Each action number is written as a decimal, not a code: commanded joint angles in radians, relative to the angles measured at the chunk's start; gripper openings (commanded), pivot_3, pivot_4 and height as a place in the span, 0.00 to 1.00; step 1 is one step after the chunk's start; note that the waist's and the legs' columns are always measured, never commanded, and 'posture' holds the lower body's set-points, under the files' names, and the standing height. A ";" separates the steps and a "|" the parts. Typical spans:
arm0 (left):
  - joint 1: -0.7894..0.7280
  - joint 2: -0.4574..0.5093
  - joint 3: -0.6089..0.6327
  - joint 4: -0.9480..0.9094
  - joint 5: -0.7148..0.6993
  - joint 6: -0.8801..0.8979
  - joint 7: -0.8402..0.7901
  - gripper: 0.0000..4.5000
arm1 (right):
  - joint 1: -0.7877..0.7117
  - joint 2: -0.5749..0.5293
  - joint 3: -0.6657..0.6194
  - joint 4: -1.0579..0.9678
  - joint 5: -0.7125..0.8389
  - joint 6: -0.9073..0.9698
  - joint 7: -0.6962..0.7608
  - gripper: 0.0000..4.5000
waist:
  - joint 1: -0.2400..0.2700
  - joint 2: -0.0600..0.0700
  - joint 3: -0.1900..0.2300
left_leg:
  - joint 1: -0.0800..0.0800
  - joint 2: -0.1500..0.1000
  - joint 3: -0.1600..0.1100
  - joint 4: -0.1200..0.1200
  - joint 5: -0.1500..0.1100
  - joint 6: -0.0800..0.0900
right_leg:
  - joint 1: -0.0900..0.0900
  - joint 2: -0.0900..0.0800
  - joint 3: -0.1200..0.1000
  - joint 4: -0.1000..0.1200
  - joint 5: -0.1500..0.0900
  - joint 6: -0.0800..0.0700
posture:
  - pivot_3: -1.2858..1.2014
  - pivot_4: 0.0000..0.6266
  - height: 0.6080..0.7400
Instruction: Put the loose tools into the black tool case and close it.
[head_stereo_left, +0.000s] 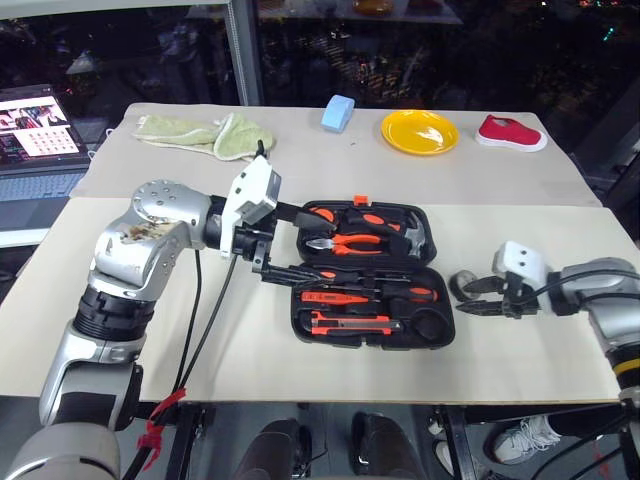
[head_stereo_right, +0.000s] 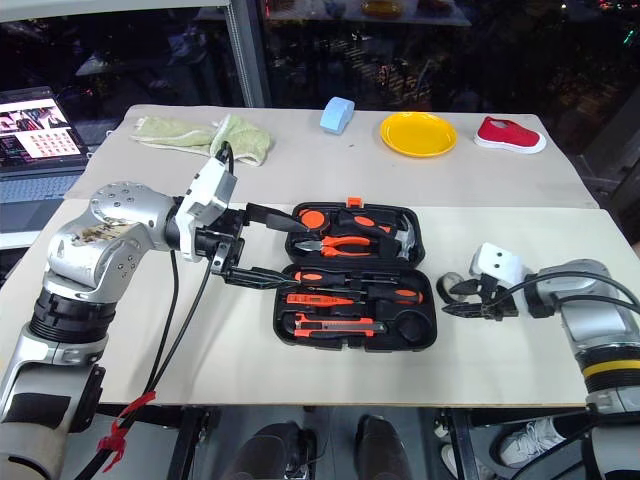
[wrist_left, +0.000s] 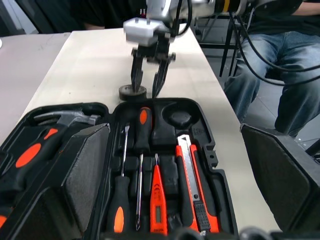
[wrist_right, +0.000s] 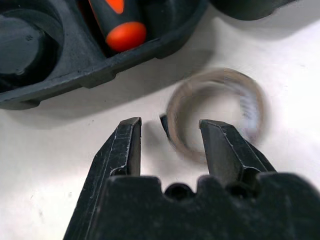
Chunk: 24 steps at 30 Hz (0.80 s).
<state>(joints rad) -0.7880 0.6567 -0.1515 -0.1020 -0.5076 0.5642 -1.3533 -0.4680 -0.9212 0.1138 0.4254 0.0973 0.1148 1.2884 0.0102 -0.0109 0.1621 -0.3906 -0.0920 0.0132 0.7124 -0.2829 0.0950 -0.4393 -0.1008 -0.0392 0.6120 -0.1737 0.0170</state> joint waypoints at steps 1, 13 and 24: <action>-0.025 -0.002 0.009 -0.020 0.002 -0.022 0.004 1.00 | -0.022 0.002 -0.006 0.037 -0.021 -0.048 -0.008 0.34 | -0.001 0.000 0.000 | 0.001 0.000 0.000 0.000 0.000 0.000 | 0.001 0.000 0.000 0.000 0.000 0.000 | 0.52 0.24 0.94; 0.009 -0.008 -0.018 -0.063 -0.011 -0.013 -0.013 1.00 | 0.185 -0.156 -0.180 -0.340 0.180 0.063 0.115 0.01 | 0.007 0.002 0.001 | -0.001 0.000 -0.001 0.000 0.000 0.000 | -0.001 0.000 0.000 -0.001 0.000 0.000 | 0.52 0.24 0.94; 0.024 -0.006 -0.050 -0.080 0.000 -0.040 -0.046 1.00 | 0.331 -0.149 -0.155 -0.842 0.273 0.321 -0.034 0.01 | 0.012 0.002 0.002 | 0.000 0.001 -0.002 0.001 -0.001 0.000 | 0.001 0.000 0.000 -0.001 0.000 0.000 | 0.52 0.24 0.94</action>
<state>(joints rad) -0.7462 0.6500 -0.2038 -0.1645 -0.5095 0.5426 -1.3938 -0.1354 -1.0821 -0.0613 -0.3777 0.4040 0.4276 1.2945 0.0221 -0.0089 0.1637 -0.3912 -0.0911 0.0116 0.7132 -0.2845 0.0957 -0.4387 -0.1010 -0.0395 0.6105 -0.1736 0.0177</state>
